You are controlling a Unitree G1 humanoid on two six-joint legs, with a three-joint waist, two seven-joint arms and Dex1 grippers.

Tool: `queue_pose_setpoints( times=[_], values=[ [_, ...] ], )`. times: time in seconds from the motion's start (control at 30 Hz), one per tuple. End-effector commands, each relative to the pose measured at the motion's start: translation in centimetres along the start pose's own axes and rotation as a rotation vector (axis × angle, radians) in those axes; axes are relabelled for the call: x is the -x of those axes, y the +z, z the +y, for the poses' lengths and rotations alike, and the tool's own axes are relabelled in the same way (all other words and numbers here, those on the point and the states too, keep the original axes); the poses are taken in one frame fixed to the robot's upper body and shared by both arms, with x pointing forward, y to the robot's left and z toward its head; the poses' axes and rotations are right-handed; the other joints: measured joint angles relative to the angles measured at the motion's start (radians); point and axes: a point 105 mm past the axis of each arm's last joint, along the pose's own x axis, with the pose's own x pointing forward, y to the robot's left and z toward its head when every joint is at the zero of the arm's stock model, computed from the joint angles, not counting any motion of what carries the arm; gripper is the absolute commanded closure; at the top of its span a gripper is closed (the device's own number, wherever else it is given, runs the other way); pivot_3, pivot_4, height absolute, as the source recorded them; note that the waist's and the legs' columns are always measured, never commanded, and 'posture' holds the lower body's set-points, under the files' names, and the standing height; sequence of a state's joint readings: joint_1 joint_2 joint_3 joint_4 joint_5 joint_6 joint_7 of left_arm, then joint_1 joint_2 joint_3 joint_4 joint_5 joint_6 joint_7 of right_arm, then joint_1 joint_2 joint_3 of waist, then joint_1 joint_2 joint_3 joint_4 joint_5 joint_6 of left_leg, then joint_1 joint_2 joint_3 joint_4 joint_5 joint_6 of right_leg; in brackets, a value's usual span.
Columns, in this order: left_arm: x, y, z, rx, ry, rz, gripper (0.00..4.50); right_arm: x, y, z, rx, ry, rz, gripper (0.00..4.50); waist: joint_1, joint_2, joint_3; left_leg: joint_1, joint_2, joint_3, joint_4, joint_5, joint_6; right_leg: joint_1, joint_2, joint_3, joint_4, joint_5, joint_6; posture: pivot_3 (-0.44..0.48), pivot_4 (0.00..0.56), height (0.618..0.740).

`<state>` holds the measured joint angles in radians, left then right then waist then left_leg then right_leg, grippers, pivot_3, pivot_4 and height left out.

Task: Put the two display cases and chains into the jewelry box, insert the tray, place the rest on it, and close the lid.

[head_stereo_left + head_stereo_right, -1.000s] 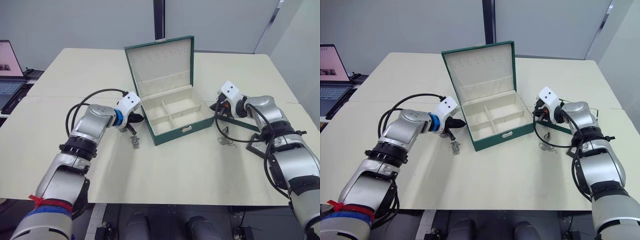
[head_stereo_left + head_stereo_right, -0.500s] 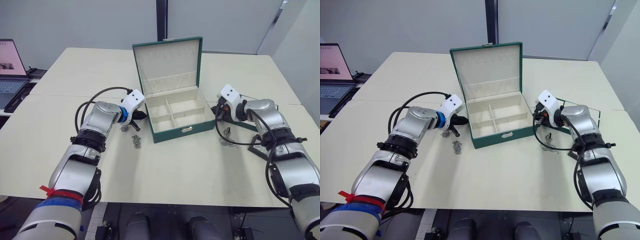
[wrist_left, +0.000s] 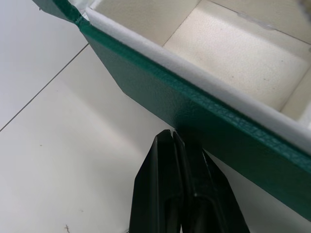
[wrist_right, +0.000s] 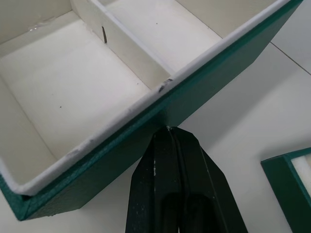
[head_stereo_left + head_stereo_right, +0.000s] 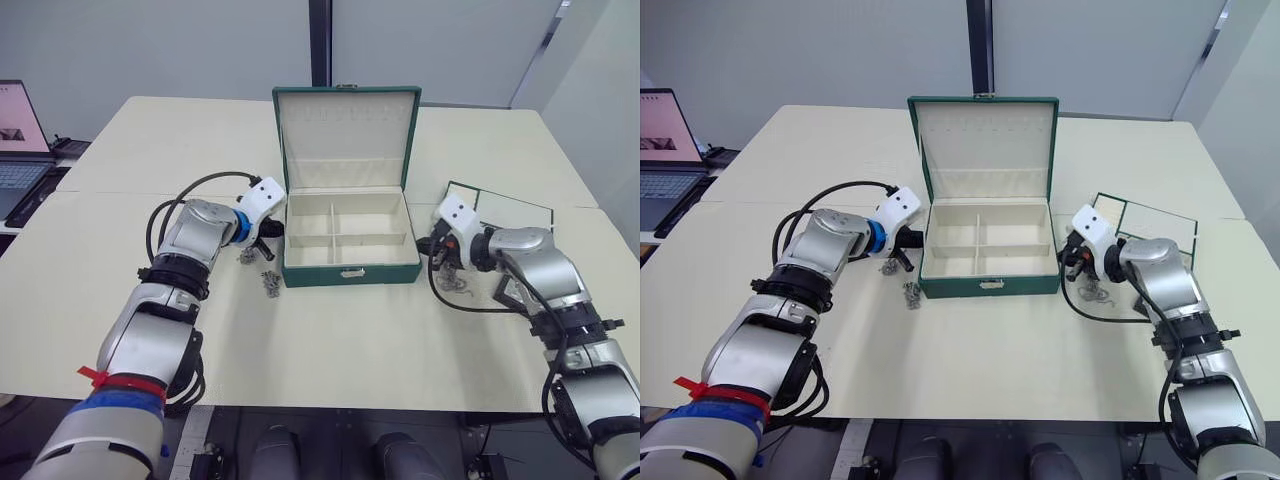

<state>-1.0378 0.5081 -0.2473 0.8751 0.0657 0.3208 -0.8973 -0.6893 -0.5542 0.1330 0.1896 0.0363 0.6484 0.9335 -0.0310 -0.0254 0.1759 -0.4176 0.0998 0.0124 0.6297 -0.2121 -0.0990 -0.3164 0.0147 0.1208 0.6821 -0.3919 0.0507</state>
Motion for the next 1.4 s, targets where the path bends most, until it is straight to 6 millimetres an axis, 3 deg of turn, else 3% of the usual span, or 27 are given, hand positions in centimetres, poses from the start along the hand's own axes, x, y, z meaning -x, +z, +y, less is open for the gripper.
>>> queue_pose_setpoints(
  times=[0.03, 0.57, 0.8, 1.1, 1.27, 1.4],
  values=[
    [0.0, 2.7, -0.2, -0.052, -0.021, -0.075, 4.46, -0.2, 1.6, 1.5, 0.016, 0.056, -0.057, 4.50, 0.000, 0.000, 0.000, 0.000, 0.000, 0.000, 0.000, 0.000, 0.000, 0.000, 0.000, 0.000, 0.000, 0.000, 0.000, 0.000, 0.150, 0.740],
    [0.1, 2.7, 0.3, -0.054, 0.002, -0.077, 4.46, -0.4, 1.8, 1.4, 0.021, 0.055, -0.058, 4.50, -0.001, 0.000, 0.000, 0.000, 0.000, 0.000, 0.000, 0.000, 0.000, 0.000, 0.000, 0.000, 0.000, 0.000, 0.000, 0.000, 0.150, 0.740],
    [1.8, 1.8, 2.2, -0.043, 0.056, -0.051, 4.46, 0.6, 1.3, 0.1, 0.035, 0.015, -0.040, 4.50, -0.001, 0.000, 0.000, 0.000, 0.000, 0.000, 0.000, 0.000, 0.000, 0.000, 0.000, 0.000, 0.000, 0.000, 0.000, 0.000, 0.150, 0.740],
    [6.2, 0.8, 3.7, 0.006, 0.091, -0.064, 4.46, 3.8, 1.1, -2.2, 0.095, -0.063, -0.013, 4.50, -0.001, 0.000, 0.000, 0.000, 0.000, 0.001, 0.000, 0.000, 0.000, -0.001, 0.000, 0.001, 0.000, 0.000, 0.000, 0.000, 0.150, 0.740],
    [10.4, 0.6, 2.6, 0.001, 0.033, -0.124, 4.46, 5.8, 1.6, 0.1, 0.110, 0.038, -0.034, 4.50, -0.003, 0.000, 0.000, 0.000, 0.001, 0.000, 0.000, 0.000, 0.000, -0.001, 0.000, 0.000, 0.000, 0.000, 0.000, 0.000, 0.150, 0.740],
    [15.4, -0.6, -0.8, 0.014, -0.076, -0.177, 4.46, 8.0, 1.0, 4.6, 0.093, 0.193, -0.044, 4.50, -0.003, 0.000, 0.000, 0.000, 0.002, 0.001, -0.002, 0.000, 0.000, 0.000, 0.001, 0.000, -0.001, 0.000, 0.000, 0.000, 0.150, 0.740]
  ],
)
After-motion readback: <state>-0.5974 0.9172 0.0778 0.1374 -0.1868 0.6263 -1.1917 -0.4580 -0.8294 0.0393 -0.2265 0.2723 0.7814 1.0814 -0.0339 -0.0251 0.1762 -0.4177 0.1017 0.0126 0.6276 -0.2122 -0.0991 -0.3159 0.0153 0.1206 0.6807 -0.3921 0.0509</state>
